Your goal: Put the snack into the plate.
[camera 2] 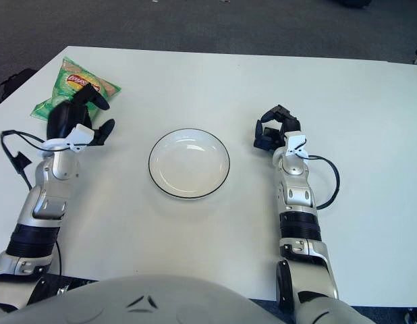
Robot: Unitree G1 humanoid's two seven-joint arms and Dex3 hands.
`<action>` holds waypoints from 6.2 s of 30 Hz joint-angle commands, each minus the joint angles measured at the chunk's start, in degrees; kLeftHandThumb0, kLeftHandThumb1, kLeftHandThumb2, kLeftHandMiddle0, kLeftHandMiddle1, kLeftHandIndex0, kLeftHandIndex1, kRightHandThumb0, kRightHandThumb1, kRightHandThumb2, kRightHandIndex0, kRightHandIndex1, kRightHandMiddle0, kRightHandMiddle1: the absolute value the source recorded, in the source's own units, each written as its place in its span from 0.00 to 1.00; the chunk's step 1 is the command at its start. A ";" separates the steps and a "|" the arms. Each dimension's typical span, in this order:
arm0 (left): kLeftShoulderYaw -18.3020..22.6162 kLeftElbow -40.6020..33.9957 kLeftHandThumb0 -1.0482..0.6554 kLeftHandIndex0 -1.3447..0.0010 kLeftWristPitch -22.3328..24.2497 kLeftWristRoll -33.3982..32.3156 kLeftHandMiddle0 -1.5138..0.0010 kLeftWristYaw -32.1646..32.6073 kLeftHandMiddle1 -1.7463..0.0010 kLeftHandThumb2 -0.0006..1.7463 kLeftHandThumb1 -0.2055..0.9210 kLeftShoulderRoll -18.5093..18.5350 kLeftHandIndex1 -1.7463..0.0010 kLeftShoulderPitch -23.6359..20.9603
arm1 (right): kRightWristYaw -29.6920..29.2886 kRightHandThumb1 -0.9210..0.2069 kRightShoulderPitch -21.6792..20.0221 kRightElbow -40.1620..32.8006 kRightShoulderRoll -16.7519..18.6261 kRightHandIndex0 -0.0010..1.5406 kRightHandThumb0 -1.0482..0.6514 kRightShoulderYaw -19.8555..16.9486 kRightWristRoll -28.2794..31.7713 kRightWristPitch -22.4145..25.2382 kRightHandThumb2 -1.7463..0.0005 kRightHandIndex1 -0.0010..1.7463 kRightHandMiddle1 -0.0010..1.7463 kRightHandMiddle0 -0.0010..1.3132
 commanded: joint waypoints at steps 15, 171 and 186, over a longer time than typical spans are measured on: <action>-1.72 30.70 0.12 1.00 -8.76 3.70 0.97 9.18 0.32 0.37 0.84 9.37 0.40 -20.83 | 1.41 0.58 2.99 6.54 -0.18 0.86 0.32 2.99 -2.75 0.07 0.21 1.00 1.00 0.50; -8.44 34.89 0.61 0.49 -40.94 -2.87 0.41 31.60 0.00 1.00 0.13 9.78 0.00 -23.59 | -3.44 0.61 -0.49 19.37 -3.94 0.83 0.31 10.83 -15.20 -13.43 0.19 1.00 1.00 0.52; -8.53 23.29 0.61 0.65 -17.30 7.34 0.61 8.18 0.00 0.71 0.49 12.44 0.09 -18.79 | -4.10 0.60 -0.38 19.59 -4.30 0.83 0.31 11.14 -15.89 -14.30 0.19 1.00 1.00 0.52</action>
